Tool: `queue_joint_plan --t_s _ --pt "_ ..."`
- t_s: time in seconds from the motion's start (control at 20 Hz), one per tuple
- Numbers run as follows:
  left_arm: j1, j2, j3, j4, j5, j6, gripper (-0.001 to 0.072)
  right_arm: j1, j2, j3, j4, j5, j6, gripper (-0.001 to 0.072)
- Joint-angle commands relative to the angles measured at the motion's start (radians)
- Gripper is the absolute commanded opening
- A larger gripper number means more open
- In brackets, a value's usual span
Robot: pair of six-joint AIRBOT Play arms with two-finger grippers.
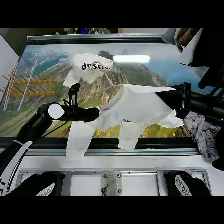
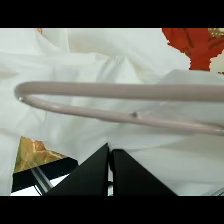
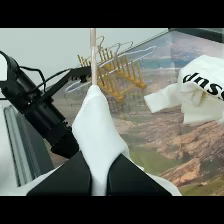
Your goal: Fold the clothes and pants, and hang the long-sleeved shirts on hangers.
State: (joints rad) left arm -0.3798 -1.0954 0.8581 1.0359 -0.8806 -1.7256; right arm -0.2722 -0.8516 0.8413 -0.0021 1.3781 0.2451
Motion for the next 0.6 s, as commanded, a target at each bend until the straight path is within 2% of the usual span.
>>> queue_joint_plan --t_s 0.0,0.25,0.55 --pt "0.000 0.004 0.000 0.035 -0.022 -0.019 0.0019 0.003 0.012 0.001 0.064 -0.039 0.053 0.0021" --pt "-0.052 0.003 0.000 0.039 0.047 -0.020 0.0019 0.048 0.012 0.001 0.109 -0.070 0.078 0.0021" --pt "0.093 0.004 0.000 0.043 -0.008 -0.017 0.0019 0.050 0.014 0.001 0.123 -0.069 0.094 0.0021"
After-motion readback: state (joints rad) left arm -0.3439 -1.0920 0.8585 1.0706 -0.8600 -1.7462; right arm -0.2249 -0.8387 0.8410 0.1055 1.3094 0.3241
